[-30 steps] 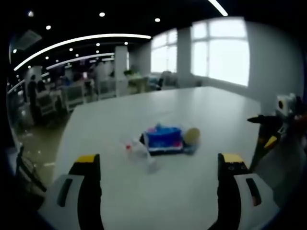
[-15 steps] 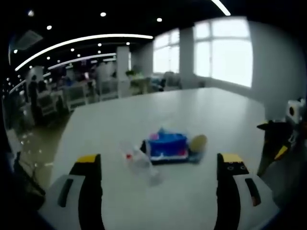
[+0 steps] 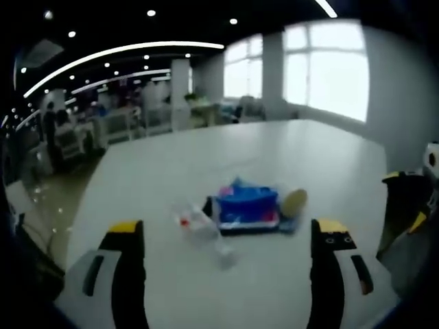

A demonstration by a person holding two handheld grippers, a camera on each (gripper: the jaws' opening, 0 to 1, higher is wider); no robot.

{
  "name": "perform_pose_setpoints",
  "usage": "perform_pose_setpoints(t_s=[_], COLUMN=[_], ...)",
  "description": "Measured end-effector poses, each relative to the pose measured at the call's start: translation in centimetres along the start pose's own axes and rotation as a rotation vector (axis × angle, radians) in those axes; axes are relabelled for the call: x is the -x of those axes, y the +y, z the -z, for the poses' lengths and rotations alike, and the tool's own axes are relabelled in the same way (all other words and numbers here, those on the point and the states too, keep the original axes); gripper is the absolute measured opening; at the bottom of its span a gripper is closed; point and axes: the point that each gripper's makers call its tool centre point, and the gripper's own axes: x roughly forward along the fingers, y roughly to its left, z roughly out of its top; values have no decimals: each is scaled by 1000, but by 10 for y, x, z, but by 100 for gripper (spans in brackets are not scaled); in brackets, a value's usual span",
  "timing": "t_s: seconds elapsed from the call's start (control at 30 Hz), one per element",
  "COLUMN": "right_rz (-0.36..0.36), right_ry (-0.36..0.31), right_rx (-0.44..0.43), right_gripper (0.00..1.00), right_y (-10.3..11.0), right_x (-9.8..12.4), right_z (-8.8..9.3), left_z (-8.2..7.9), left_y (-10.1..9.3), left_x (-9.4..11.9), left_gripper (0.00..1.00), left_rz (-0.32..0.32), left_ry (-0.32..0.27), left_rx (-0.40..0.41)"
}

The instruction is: Arrange the tabletop items into an orderly group along one side of the table until the central work area is clear of visible clutter.

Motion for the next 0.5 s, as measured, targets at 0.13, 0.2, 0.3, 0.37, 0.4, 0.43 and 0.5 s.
perform_pose_setpoints(t_s=[0.13,0.2,0.3,0.37,0.4,0.43,0.5], right_rz=[6,8,6,8,7,6,7], right_ry=[1,1,2,6,7,6,10], right_rx=[1,0,2,5,4,3,3], right_gripper=[99,99,99,99,99,99,99], right_y=[-2,-2,-2,-2,-2,-2,-2], right_x=[0,0,0,0,0,0,0], right_z=[0,0,0,1,1,1,2], left_z=[4,4,4,4,3,2,2], left_y=[3,5,5,7,7,7,9], left_x=[-8,-13,-19,-23,-24,-26,-32], left_gripper=[98,98,96,95,93,91,87], left_rz=[-5,-10,-11,-15,-18,-17,-18], left_ry=[10,6,6,-1,-5,-14,-23], left_rx=[2,8,2,-6,-11,-14,-16])
